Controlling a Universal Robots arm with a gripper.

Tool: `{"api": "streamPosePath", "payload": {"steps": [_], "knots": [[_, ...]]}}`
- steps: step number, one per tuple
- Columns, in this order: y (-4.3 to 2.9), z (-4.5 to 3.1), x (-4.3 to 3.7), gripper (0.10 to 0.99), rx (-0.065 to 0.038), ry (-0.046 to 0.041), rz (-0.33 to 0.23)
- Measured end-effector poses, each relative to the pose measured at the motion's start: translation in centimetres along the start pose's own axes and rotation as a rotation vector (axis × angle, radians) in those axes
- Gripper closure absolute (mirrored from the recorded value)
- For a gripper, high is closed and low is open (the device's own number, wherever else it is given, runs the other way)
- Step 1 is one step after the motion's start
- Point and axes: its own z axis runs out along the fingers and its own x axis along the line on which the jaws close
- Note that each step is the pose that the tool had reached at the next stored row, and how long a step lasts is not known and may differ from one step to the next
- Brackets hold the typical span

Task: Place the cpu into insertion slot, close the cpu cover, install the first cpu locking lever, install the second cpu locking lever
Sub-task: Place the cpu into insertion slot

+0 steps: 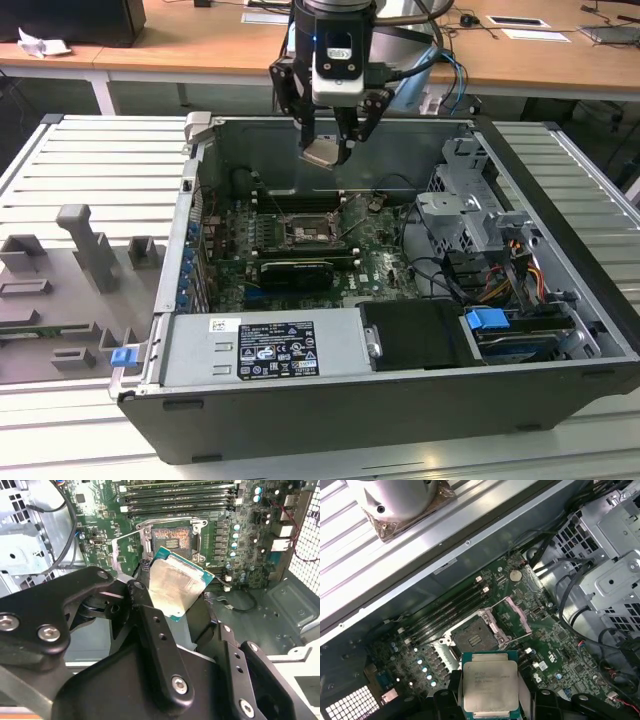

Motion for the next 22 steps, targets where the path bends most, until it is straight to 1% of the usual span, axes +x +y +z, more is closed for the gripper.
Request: {"api": "streamPosePath", "payload": {"steps": [18,22], "knots": [[0.0,0.04,0.0,0.553,-0.003,-0.0129,0.143],[0.0,0.05,0.0,0.553,-0.004,-0.0163,0.183]]}}
